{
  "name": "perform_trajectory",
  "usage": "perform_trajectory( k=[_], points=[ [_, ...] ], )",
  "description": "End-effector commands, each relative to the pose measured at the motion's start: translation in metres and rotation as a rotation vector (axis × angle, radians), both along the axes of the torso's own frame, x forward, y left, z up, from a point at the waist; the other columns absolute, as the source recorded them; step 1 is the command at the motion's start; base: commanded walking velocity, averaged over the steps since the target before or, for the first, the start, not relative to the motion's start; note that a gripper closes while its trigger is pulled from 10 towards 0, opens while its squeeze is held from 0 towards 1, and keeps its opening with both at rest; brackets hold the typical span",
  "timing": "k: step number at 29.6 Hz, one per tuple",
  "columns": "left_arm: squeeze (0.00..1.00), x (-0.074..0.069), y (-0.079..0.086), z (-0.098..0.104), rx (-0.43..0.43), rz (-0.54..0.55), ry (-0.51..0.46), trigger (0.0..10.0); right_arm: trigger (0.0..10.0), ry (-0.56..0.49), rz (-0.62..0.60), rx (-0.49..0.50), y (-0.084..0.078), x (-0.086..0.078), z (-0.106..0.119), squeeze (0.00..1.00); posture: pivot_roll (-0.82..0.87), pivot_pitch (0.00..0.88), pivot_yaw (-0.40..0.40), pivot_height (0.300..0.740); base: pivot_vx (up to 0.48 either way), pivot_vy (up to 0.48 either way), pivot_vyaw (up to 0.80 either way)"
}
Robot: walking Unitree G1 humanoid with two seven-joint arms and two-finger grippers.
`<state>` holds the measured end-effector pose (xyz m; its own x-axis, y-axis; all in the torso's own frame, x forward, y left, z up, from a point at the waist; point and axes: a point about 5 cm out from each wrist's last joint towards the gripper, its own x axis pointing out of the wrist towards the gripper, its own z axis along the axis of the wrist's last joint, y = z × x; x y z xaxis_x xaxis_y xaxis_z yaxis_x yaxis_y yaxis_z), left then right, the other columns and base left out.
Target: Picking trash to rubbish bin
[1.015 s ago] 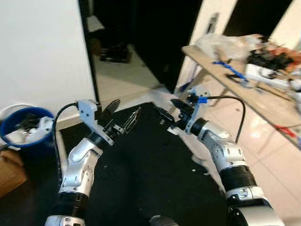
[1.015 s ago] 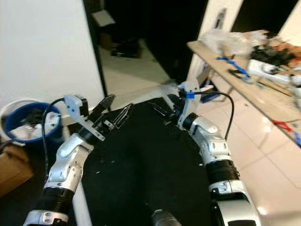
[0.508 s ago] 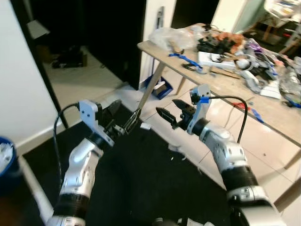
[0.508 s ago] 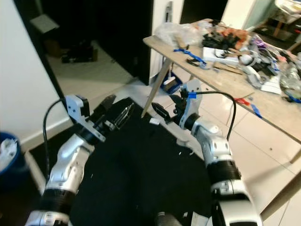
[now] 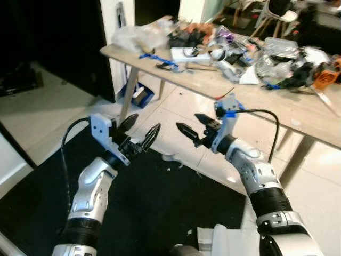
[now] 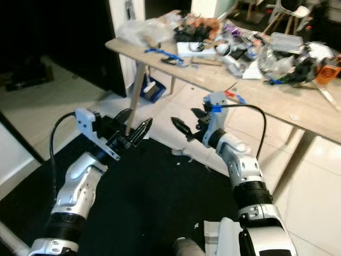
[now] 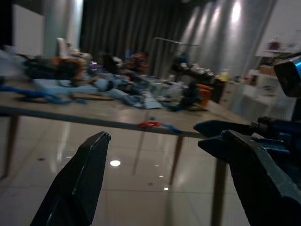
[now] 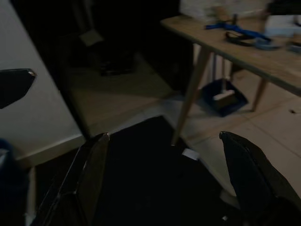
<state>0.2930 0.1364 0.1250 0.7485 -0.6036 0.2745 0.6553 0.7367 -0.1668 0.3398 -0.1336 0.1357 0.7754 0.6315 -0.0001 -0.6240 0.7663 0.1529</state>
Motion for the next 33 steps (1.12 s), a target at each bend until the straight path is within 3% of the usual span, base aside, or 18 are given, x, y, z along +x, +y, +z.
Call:
perform_trajectory(
  k=[1, 25, 33],
  points=[
    [0.00, -0.0011, 0.0004, -0.0016, 0.008, -0.002, 0.004, 10.0, 10.0, 0.012, -0.002, -0.006, -0.0006, -0.0005, -0.0025, 0.00, 0.01, 0.000, -0.045, 0.740, 0.000, 0.000, -0.79],
    [0.00, -0.0018, 0.0020, -0.0014, 0.013, 0.019, 0.000, 10.0, 10.0, -0.004, -0.018, 0.008, -0.0027, -0.0008, -0.0008, 0.00, 0.01, 0.000, -0.045, 0.740, 0.000, 0.000, -0.78],
    [0.00, -0.0029, 0.0027, -0.0019, 0.020, 0.044, -0.003, 10.0, 10.0, -0.042, -0.030, 0.039, -0.0054, -0.0026, 0.0028, 0.00, 0.01, 0.000, -0.047, 0.740, 0.000, 0.000, 0.00]
  ],
)
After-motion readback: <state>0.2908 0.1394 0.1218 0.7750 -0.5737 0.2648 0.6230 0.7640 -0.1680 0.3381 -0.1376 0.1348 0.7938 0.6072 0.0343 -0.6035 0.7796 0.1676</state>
